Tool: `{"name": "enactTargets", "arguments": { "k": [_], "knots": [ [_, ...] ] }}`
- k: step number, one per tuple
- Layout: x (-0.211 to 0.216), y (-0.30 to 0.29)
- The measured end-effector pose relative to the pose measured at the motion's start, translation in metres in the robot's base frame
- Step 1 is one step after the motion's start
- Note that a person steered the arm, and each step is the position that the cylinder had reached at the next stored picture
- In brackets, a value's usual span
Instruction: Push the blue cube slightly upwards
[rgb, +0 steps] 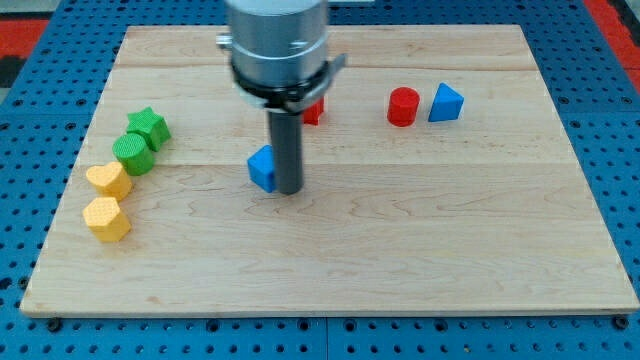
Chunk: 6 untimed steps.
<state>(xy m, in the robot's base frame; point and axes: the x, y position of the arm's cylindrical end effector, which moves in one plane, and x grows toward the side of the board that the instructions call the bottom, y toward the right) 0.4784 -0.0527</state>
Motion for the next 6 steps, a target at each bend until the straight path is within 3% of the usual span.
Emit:
{"name": "enactTargets", "arguments": {
  "k": [2,4,6],
  "knots": [
    [-0.063,-0.056],
    [-0.061,-0.111],
    [-0.088,-0.089]
  ]
}}
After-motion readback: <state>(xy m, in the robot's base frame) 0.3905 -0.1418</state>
